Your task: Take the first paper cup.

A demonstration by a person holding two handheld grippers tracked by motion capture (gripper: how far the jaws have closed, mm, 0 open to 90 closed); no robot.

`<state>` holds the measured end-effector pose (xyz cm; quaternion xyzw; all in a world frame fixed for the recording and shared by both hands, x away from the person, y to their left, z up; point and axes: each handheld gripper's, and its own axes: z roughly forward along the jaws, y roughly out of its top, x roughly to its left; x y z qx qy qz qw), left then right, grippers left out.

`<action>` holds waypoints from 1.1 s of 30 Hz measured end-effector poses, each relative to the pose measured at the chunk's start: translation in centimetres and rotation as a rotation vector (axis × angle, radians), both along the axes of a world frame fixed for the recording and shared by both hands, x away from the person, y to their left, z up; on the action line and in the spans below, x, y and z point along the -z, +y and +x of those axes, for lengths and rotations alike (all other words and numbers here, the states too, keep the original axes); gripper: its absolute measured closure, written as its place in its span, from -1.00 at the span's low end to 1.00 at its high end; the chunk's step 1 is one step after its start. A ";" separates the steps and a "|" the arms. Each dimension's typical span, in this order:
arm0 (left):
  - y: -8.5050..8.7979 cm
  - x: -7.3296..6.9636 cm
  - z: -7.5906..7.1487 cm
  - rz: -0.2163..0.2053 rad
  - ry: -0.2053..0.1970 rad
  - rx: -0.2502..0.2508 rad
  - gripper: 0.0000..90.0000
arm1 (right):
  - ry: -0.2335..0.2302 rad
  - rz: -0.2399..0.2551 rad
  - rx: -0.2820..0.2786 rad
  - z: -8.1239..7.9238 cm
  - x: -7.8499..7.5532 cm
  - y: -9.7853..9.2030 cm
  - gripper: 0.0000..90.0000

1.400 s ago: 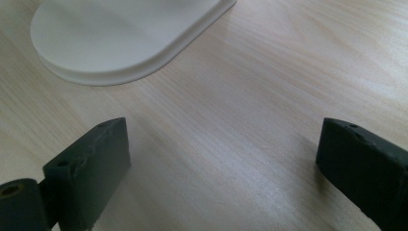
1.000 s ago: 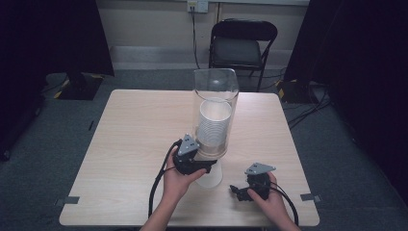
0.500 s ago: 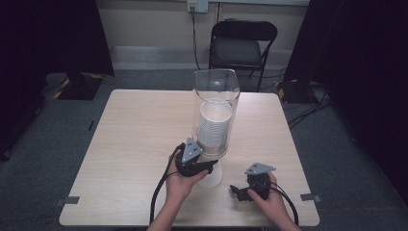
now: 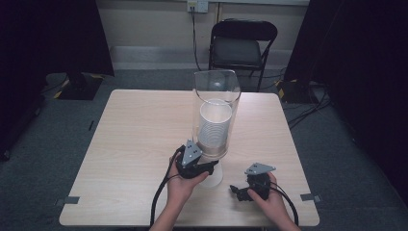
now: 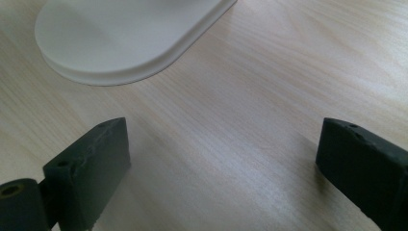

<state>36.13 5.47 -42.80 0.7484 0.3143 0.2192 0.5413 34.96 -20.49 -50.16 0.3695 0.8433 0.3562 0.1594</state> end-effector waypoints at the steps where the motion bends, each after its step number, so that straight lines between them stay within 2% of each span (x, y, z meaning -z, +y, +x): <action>1: 0.0 0.0 0.0 0.001 0.000 0.000 -0.21 | 0.000 0.000 0.000 0.0 0.0 0.0 -0.91; 8: -0.1 0.0 -0.1 0.013 -0.007 -0.005 -0.21 | 0.000 0.000 0.000 0.0 0.0 0.0 -0.91; 17: -0.3 0.2 -0.3 0.007 -0.013 -0.016 -0.20 | -0.001 0.000 -0.001 0.0 0.0 0.0 -0.91; 19: -0.3 0.8 -0.3 0.059 0.031 -0.021 -0.20 | -0.001 0.000 -0.001 0.0 0.0 0.0 -0.91; 20: -0.3 2.3 -0.3 0.108 0.097 -0.027 -0.19 | 0.000 0.000 0.000 0.0 0.0 0.0 -0.91; 21: -0.1 3.3 -0.6 0.050 0.073 -0.038 -0.19 | 0.001 0.000 0.001 0.0 0.0 0.0 -0.91; 22: -0.2 3.5 -1.2 0.020 0.075 -0.044 -0.19 | 0.001 0.000 0.001 0.0 0.0 0.0 -0.91; 23: -0.2 3.5 -1.4 0.018 0.067 -0.033 -0.19 | -0.001 0.000 0.000 0.0 0.0 0.0 -0.91; 25: -0.2 3.5 -1.6 0.040 0.045 -0.026 -0.19 | 0.001 0.001 0.003 0.0 0.0 0.0 -0.91; 29: -0.1 3.5 -1.3 0.038 0.041 -0.025 -0.19 | 0.002 -0.006 0.005 0.1 0.0 0.0 -0.94; 30: -0.3 3.7 -1.2 0.075 0.059 -0.023 -0.19 | 0.002 -0.006 0.005 0.1 0.0 0.0 -0.94; 31: -0.4 5.1 -1.1 0.154 0.141 -0.016 -0.18 | 0.004 -0.007 0.007 0.1 0.0 0.0 -0.94; 32: -0.5 6.3 -1.3 0.174 0.182 -0.013 -0.18 | 0.003 -0.006 0.005 0.1 0.0 0.0 -0.94; 33: -0.6 6.9 -1.7 0.179 0.200 -0.025 -0.19 | 0.004 -0.007 0.007 0.1 0.0 0.0 -0.94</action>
